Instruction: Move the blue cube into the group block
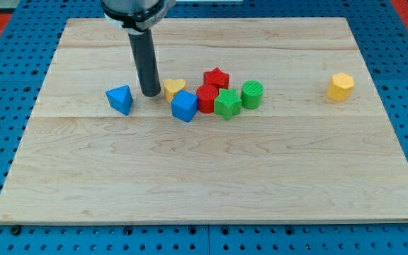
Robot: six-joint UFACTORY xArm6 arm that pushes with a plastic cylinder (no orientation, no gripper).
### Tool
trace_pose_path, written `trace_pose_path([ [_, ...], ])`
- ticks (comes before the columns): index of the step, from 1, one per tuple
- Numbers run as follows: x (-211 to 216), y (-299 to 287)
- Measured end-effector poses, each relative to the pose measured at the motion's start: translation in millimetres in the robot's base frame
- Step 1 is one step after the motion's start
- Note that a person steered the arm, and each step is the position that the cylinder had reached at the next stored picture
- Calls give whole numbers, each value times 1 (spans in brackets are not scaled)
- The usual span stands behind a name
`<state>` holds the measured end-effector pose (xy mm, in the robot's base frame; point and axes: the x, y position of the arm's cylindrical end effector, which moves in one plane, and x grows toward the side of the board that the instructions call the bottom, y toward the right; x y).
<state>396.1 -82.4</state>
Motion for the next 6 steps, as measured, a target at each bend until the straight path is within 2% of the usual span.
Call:
trace_pose_path([
  [1,0,40],
  [2,13,-14],
  [3,63,12],
  [4,65,44],
  [5,65,53],
  [6,79,95],
])
